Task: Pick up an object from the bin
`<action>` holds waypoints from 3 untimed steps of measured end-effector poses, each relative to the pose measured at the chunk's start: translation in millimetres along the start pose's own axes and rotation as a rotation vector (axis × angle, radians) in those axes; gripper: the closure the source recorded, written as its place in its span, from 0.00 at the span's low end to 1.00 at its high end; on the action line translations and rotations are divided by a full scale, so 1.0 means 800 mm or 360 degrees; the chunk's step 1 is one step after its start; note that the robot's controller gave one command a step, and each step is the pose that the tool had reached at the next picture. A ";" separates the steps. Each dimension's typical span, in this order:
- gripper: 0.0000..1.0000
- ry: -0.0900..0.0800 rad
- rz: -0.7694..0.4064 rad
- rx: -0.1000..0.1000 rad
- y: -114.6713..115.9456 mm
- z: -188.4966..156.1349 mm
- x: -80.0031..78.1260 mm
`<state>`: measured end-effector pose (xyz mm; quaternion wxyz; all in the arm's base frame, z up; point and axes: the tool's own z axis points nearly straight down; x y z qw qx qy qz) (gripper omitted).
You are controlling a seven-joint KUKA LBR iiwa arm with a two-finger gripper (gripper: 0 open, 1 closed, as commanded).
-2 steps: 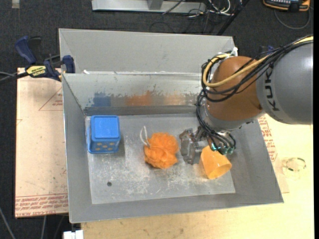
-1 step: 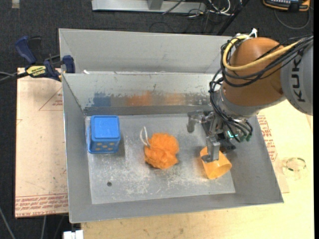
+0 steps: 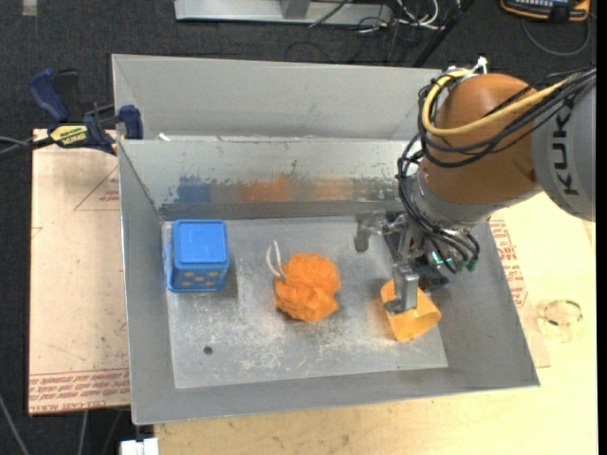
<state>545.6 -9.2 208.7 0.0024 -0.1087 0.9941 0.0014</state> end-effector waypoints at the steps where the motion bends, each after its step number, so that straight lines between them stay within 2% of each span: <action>1: 0.00 -0.0009 -0.0087 0.0005 0.010 0.015 0.000; 2: 0.00 -0.0009 -0.0513 0.0002 0.054 0.093 -0.004; 3: 0.00 -0.0008 -0.0513 0.0001 0.069 0.128 -0.008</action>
Offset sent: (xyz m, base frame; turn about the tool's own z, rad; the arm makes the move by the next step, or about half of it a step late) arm -0.0086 0.0525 -0.0887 -0.3393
